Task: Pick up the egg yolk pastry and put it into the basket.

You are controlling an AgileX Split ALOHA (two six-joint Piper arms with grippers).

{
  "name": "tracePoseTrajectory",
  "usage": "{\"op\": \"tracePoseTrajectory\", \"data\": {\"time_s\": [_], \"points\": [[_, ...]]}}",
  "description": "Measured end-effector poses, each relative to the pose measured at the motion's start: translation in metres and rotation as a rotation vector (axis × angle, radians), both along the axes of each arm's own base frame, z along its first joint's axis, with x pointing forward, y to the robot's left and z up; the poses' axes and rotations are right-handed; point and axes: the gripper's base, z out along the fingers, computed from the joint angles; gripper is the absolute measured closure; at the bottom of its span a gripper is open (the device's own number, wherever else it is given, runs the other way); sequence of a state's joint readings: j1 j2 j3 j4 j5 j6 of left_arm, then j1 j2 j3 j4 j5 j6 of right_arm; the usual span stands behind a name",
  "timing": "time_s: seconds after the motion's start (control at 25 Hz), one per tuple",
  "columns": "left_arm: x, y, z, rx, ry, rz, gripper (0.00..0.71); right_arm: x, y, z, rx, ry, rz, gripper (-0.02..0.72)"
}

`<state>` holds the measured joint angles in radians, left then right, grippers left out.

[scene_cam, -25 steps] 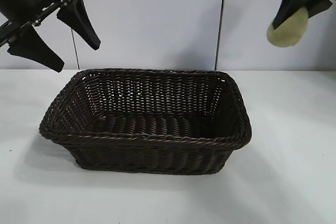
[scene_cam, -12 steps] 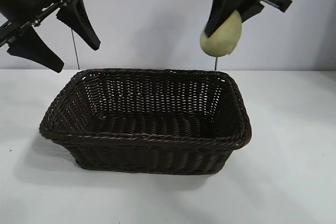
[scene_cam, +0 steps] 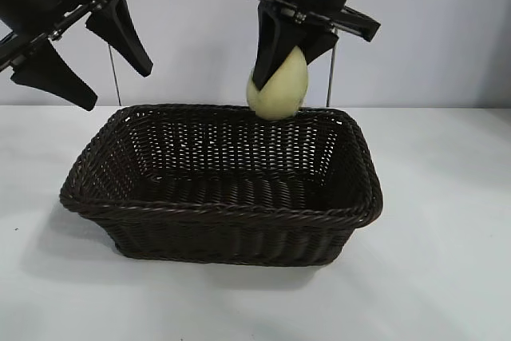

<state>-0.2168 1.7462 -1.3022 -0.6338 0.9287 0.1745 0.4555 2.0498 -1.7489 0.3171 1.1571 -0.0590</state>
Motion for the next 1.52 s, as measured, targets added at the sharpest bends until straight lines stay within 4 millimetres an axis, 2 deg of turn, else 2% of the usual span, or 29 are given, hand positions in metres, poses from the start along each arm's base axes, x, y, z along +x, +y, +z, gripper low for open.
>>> {"op": "tracePoseTrajectory", "data": {"time_s": [0.16, 0.24, 0.32, 0.56, 0.64, 0.76, 1.0, 1.24, 1.36, 1.52], "points": [[0.000, 0.000, 0.000, 0.001, -0.002, -0.004, 0.193, 0.001, 0.008, -0.017, -0.017, 0.028, 0.012, 0.581], [0.000, 0.000, 0.000, 0.001, -0.003, -0.005, 0.193, 0.001, 0.011, -0.021, -0.019, 0.028, 0.016, 0.554], [0.000, 0.000, 0.000, 0.001, 0.000, -0.008, 0.193, 0.002, 0.013, -0.023, -0.016, 0.023, 0.015, 0.484], [-0.001, 0.000, 0.000, 0.001, 0.005, -0.011, 0.193, 0.002, 0.013, -0.022, -0.016, 0.018, 0.022, 0.211], [-0.001, 0.000, 0.000, 0.001, 0.008, -0.014, 0.193, 0.001, 0.012, -0.021, -0.019, 0.022, 0.025, 0.176], [-0.002, 0.000, 0.000, 0.001, 0.011, -0.017, 0.193, -0.001, 0.007, -0.014, -0.026, 0.037, 0.029, 0.164], [-0.002, 0.000, 0.000, 0.001, 0.011, -0.018, 0.193, 0.008, -0.029, 0.025, 0.004, -0.023, -0.045, 0.164], [-0.004, -0.001, -0.001, 0.001, 0.028, -0.030, 0.193, 0.017, -0.083, 0.057, 0.012, -0.095, -0.163, 0.164], [-0.004, -0.001, -0.001, 0.001, 0.033, -0.033, 0.193, 0.017, -0.110, 0.071, -0.003, -0.130, -0.217, 0.164], [-0.004, -0.001, -0.001, 0.001, 0.033, -0.033, 0.193, 0.014, -0.137, 0.083, -0.006, -0.154, -0.277, 0.164]]}}
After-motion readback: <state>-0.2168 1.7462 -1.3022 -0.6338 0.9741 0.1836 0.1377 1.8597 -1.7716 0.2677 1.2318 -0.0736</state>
